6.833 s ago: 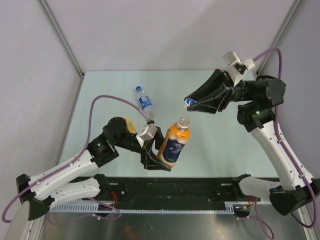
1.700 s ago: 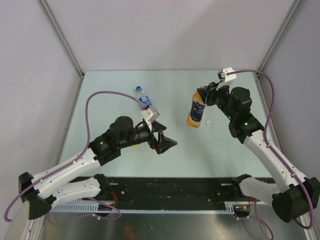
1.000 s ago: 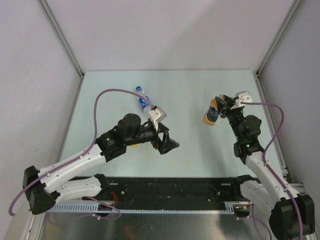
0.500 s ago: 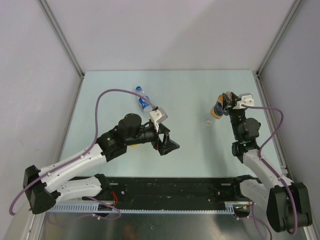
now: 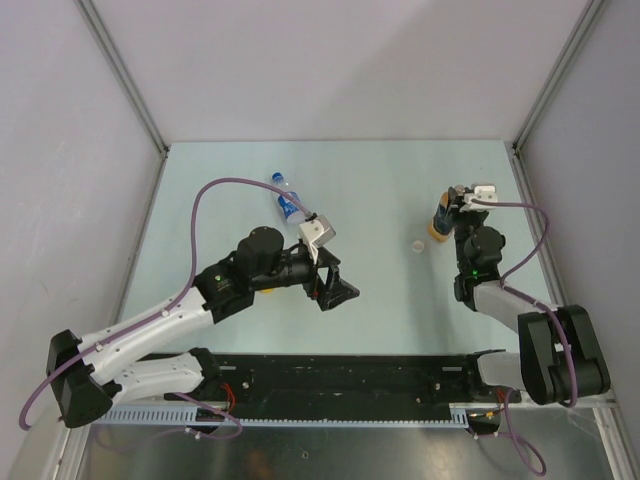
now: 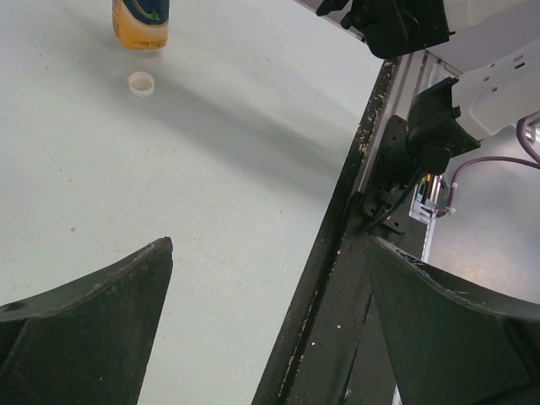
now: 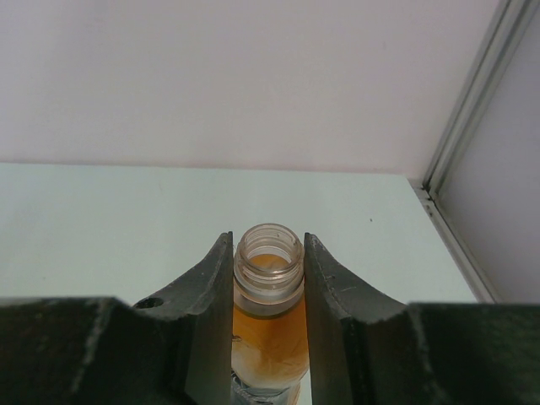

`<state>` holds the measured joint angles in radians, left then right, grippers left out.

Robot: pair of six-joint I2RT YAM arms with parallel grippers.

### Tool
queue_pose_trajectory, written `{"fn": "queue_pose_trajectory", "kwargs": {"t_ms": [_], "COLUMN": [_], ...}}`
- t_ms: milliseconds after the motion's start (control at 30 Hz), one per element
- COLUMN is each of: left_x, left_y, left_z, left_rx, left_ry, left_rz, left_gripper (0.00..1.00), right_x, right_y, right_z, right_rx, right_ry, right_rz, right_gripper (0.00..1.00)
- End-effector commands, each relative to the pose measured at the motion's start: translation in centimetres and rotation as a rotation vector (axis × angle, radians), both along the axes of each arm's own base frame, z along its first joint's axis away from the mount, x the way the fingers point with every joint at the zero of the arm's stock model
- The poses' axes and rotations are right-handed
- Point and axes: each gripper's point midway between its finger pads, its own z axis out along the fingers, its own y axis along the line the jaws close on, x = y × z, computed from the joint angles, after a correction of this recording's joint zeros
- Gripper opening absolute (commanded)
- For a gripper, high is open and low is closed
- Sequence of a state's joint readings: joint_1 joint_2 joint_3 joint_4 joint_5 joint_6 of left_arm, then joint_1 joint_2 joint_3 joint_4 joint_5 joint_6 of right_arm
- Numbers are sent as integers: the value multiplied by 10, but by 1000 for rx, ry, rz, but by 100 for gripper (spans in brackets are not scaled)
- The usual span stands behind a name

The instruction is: Unscrew the bottle caps

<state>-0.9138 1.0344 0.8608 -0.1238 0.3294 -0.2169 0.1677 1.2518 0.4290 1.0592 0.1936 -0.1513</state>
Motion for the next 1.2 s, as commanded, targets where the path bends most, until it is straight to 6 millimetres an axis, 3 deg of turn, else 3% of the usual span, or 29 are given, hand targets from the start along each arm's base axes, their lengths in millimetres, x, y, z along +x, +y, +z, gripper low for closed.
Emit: {"fn": "queue_pose_trajectory", "kwargs": {"t_ms": [0, 200, 433, 567, 933, 1167], "left_x": [2, 5, 6, 6, 10, 14], "left_y": [-1, 1, 3, 4, 12, 21], "left_z": [14, 16, 15, 16, 27, 39], "left_rx": [-20, -21, -18, -21, -43, -59], "left_ry": [-44, -56, -55, -56, -77, -94], "left_rz": [-7, 7, 22, 27, 82, 135], "left_gripper": [100, 99, 99, 100, 99, 99], "right_x": [2, 5, 1, -2, -26, -47], "right_y": [-14, -17, -24, -24, -11, 28], "right_z": [12, 3, 8, 13, 69, 105], "right_rx": [28, 54, 89, 94, 120, 91], "right_ry": [-72, -46, -55, -63, -164, -161], "right_rz": [-72, -95, -130, -125, -22, 188], "right_gripper": [0, 13, 59, 74, 91, 99]}}
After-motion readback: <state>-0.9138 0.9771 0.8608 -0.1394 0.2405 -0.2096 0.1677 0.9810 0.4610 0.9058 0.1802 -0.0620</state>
